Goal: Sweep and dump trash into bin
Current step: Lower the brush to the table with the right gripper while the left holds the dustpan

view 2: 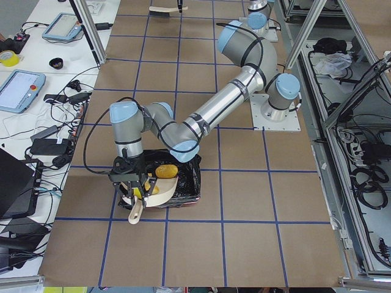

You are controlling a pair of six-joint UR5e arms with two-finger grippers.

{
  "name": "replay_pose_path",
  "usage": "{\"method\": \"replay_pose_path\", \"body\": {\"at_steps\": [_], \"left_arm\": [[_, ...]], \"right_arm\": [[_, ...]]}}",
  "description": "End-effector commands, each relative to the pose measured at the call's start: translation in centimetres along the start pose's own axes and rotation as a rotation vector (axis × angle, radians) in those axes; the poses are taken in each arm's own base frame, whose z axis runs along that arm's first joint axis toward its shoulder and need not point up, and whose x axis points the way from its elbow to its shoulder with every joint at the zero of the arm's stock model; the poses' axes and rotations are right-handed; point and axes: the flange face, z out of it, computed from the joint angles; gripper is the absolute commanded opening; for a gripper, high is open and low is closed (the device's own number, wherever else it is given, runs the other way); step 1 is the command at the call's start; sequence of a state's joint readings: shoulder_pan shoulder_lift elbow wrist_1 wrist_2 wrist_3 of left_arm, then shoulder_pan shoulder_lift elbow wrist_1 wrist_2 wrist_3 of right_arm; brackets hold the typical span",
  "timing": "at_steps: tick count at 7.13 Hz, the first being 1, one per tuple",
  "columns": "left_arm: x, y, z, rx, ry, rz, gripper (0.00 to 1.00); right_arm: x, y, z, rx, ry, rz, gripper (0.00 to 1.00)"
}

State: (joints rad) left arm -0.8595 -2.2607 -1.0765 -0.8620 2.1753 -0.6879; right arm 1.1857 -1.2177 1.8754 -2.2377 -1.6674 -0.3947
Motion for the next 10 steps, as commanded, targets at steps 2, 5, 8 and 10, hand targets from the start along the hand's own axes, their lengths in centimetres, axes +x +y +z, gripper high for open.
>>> {"method": "replay_pose_path", "body": {"at_steps": [2,5,8,10], "left_arm": [[-0.1,3.1,0.1,0.109,0.050,0.127,0.00],[-1.1,1.9,-1.3,0.156,0.012,0.166,0.00],[-1.7,1.5,-1.6,0.203,-0.030,0.198,0.00],[-2.0,1.0,-1.6,0.371,-0.030,0.254,0.00]], "right_arm": [[0.0,0.0,0.2,-0.004,-0.002,0.000,0.41],[0.1,-0.1,0.0,0.000,0.000,-0.013,0.55],[0.1,-0.3,-0.7,0.025,0.011,-0.012,0.99],[0.4,-0.8,-1.6,0.046,0.020,-0.012,1.00]]}}
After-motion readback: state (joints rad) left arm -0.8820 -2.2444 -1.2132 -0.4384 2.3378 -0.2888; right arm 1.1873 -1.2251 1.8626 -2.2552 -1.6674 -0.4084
